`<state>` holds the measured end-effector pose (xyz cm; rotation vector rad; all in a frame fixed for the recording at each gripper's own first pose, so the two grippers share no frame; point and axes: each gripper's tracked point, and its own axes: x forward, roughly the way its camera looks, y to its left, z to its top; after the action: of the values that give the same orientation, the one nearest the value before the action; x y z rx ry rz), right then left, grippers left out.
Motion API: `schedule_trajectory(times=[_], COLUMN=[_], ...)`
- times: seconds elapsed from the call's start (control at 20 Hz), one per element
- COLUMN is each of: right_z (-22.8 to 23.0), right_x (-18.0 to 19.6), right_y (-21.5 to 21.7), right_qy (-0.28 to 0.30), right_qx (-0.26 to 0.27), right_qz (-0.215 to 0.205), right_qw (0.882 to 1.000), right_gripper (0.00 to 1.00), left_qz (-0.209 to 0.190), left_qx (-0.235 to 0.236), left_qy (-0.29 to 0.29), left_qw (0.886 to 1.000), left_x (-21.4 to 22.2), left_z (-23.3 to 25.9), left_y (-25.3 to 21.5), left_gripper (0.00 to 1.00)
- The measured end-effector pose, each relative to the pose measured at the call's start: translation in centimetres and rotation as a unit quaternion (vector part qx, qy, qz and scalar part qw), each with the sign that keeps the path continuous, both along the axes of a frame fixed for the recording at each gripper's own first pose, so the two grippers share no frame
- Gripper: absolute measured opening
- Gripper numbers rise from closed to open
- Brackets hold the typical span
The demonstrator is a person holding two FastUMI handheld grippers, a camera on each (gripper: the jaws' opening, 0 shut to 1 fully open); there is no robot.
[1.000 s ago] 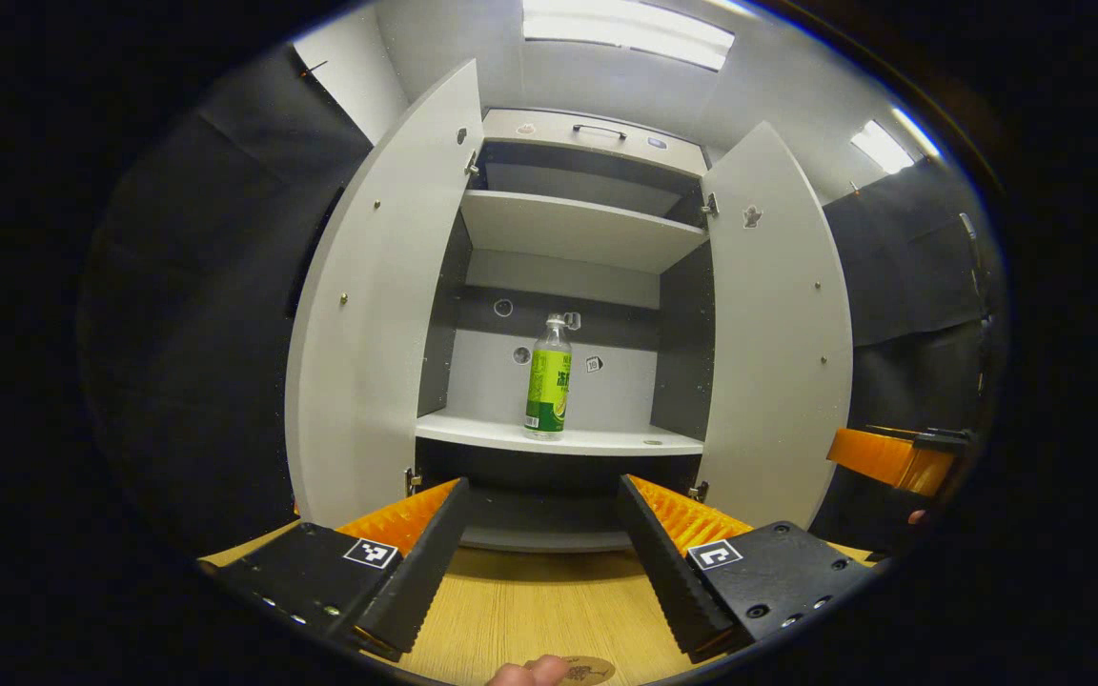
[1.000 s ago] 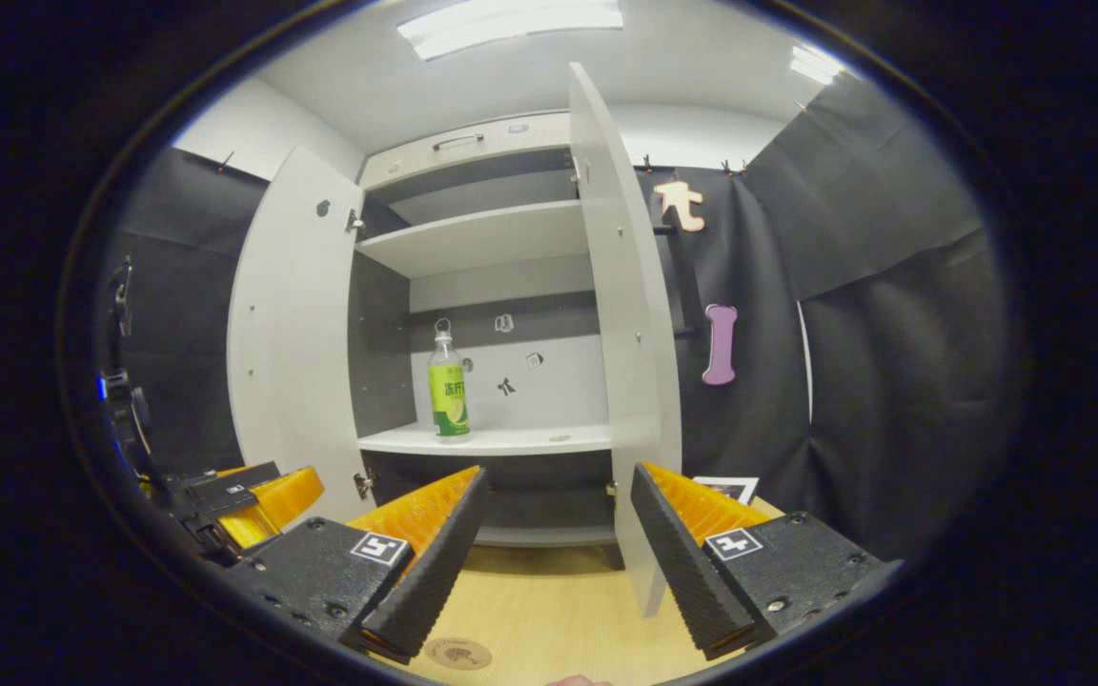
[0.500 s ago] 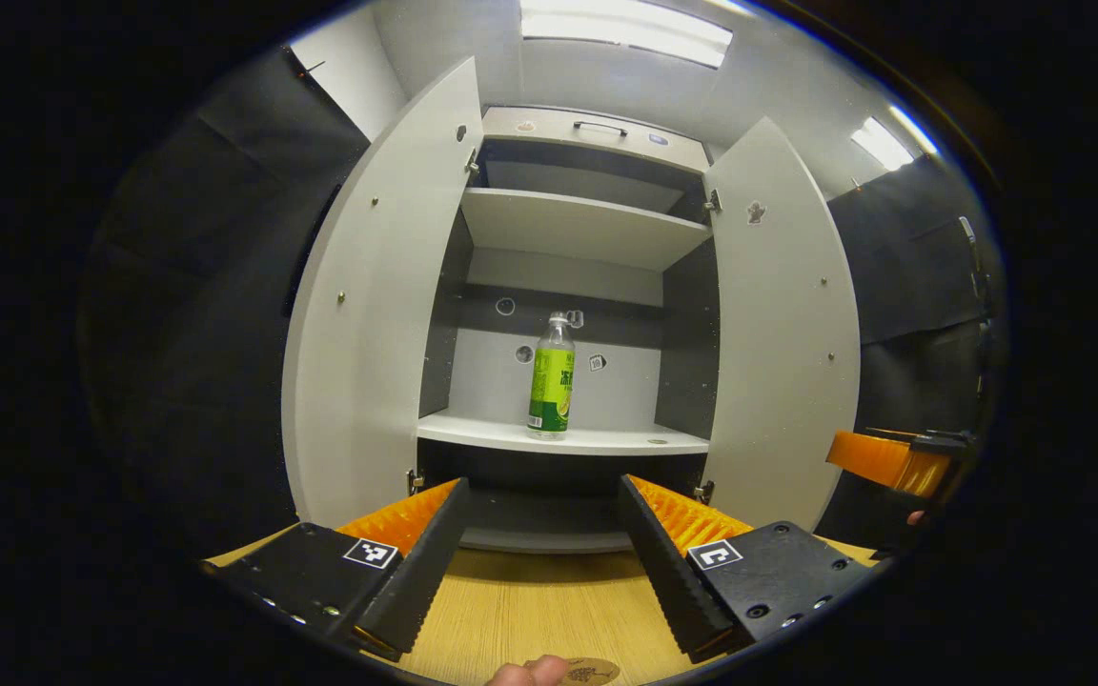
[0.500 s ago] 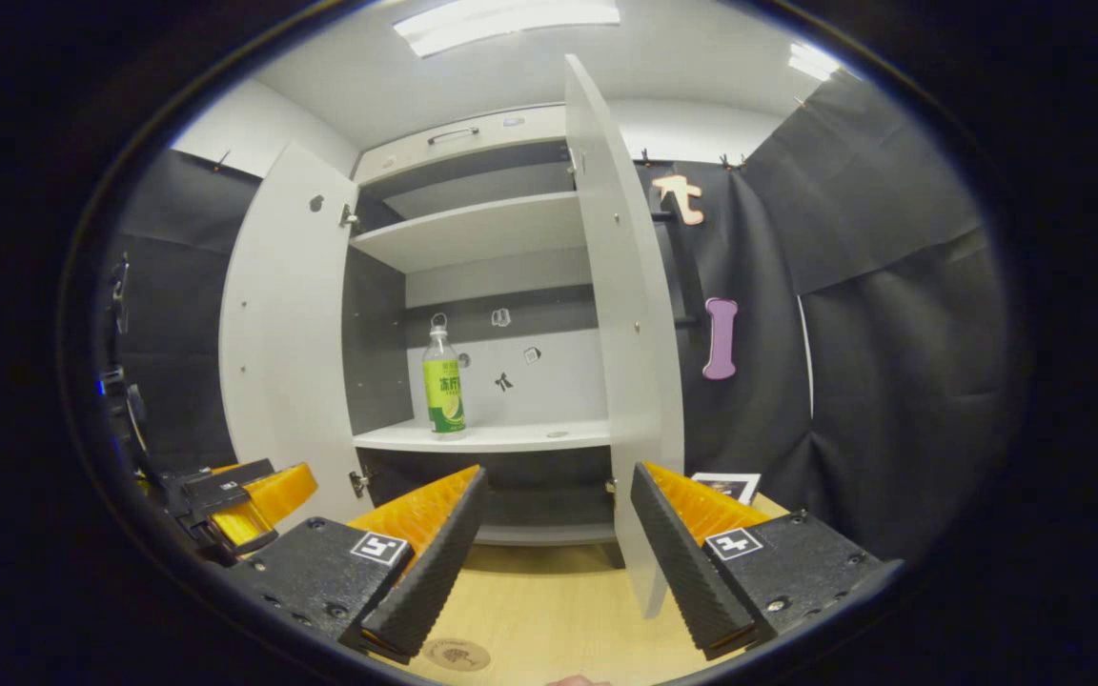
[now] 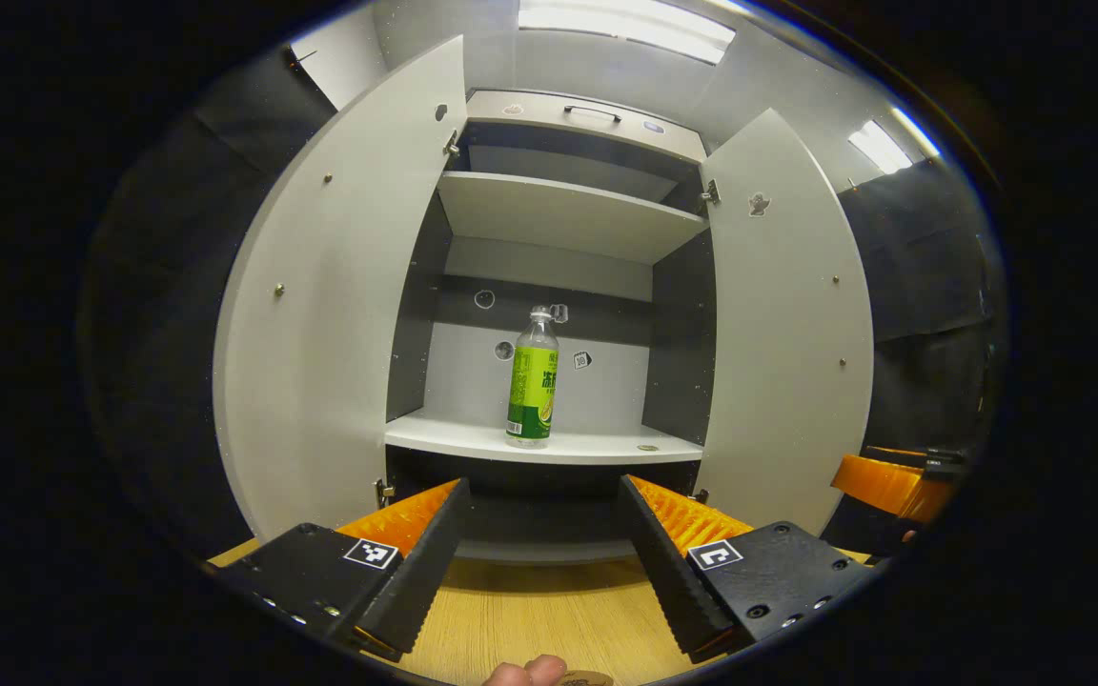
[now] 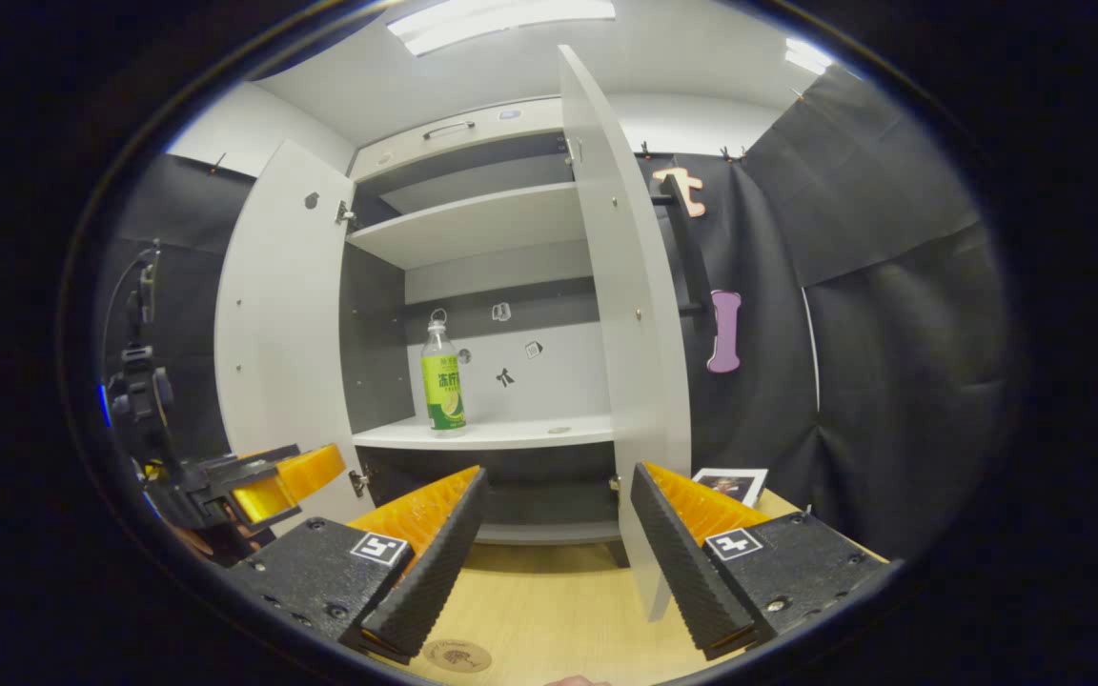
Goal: Grasp the bottle in the cabinet with the left hand and place it on the coaster, then close the right door with the right hand and the left door with the left hand.
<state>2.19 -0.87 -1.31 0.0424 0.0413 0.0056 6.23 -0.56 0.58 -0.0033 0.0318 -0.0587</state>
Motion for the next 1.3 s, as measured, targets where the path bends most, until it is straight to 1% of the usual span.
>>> schedule_trajectory(times=[0.2,0.35,0.45,0.5,0.65,0.75,0.9,1.0,1.15,1.3], right_z=[0.6,0.5,0.4,0.4,0.1,0.1,0.0,-0.3,-0.5,-0.4], right_x=[-0.1,-0.2,-0.2,-0.4,-0.6,-0.7,-0.8,-0.8,-1.0,-1.2], right_y=[-0.3,-0.4,-0.4,-0.4,-0.7,-0.9,-1.2,-1.6,-1.9,-2.1], right_qy=[-0.010,-0.010,-0.005,-0.003,0.002,0.005,0.007,0.011,0.012,0.008], right_qx=[-0.004,-0.003,0.004,0.005,0.003,0.003,0.011,0.015,0.023,0.028], right_qz=[-0.007,-0.006,-0.005,-0.007,-0.016,-0.022,-0.031,-0.035,-0.040,-0.045], right_qw=[1.000,1.000,1.000,1.000,1.000,1.000,0.999,0.999,0.999,0.999], right_gripper=[0.99,0.99,0.99,0.99,0.99,0.99,0.99,0.99,0.98,0.98], left_qz=[-0.013,-0.026,-0.040,-0.040,-0.029,-0.039,-0.042,-0.035,-0.008,0.008], left_qx=[-0.009,-0.021,-0.032,-0.034,-0.018,-0.014,-0.010,-0.002,0.000,0.005], left_qy=[0.010,0.003,0.017,0.018,0.007,0.000,-0.003,0.007,0.020,0.029], left_qw=[1.000,0.999,0.999,0.998,0.999,0.999,0.999,0.999,1.000,1.000], left_x=[5.0,9.5,12.5,13.9,17.8,19.8,22.5,24.1,26.3,28.1], left_z=[0.8,2.3,2.3,2.5,3.5,4.0,4.3,4.0,3.5,2.9], left_y=[0.3,0.4,0.2,0.4,1.2,1.0,0.7,0.7,1.7,2.3], left_gripper=[0.94,0.94,0.94,0.95,0.94,0.95,0.94,0.94,0.94,0.95])
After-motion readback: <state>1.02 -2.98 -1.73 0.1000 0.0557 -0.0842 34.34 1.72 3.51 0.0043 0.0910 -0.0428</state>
